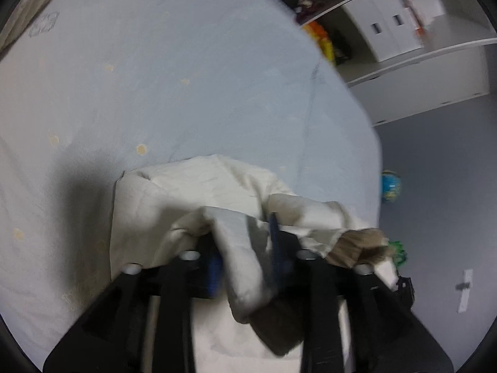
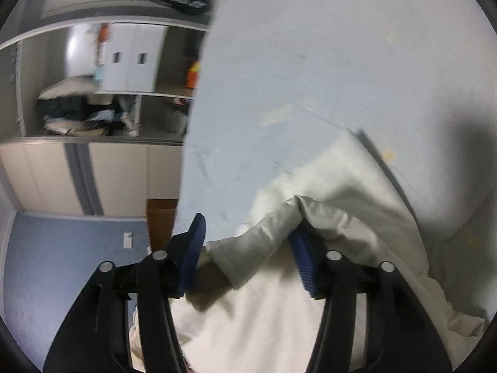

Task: Fold large clothes
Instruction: 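Lift the hem with both grippers and fold it over toward the hood, then lay the brown-trimmed hem down and press it flat with both grippers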

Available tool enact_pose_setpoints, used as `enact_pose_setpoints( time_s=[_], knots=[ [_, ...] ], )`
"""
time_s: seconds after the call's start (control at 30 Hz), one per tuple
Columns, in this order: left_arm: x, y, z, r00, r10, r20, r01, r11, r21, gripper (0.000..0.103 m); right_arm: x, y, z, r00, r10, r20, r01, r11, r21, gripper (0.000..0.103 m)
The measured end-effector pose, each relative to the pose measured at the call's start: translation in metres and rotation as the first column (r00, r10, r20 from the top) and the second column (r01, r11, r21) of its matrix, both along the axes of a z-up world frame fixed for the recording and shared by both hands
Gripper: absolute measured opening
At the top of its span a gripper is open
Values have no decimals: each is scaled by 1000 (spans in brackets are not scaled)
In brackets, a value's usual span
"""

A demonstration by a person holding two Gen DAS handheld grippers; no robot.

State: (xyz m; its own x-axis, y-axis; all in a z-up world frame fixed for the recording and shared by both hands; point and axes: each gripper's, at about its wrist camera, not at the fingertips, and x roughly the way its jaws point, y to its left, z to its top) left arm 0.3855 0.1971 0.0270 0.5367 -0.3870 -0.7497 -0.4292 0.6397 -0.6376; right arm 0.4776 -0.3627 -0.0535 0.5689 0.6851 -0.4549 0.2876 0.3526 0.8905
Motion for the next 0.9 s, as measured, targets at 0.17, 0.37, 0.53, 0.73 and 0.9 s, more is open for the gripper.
enact_pose_setpoints(
  time_s=[0.17, 0.37, 0.53, 0.73, 0.9],
  knots=[
    [-30, 11, 43, 995, 84, 58, -89, 992, 88, 95, -16, 5, 58, 991, 67, 117, -61, 997, -55, 70],
    [-48, 2, 83, 992, 91, 87, -103, 985, 141, 95, -39, 1, 101, 972, 65, 224, -46, 995, -89, 71],
    [-37, -69, 95, 995, -85, 53, 61, 934, 352, 95, -49, 28, 118, 953, 193, 232, -143, 965, -218, 71],
    [-23, -171, 84, 958, -286, 13, 232, 799, 554, 95, -69, 93, 115, 890, 426, 162, -299, 814, -498, 71],
    [2, -223, 59, 948, -319, -20, 256, 722, 643, 93, -87, 143, 93, 828, 552, 100, -354, 651, -671, 71]
  ],
)
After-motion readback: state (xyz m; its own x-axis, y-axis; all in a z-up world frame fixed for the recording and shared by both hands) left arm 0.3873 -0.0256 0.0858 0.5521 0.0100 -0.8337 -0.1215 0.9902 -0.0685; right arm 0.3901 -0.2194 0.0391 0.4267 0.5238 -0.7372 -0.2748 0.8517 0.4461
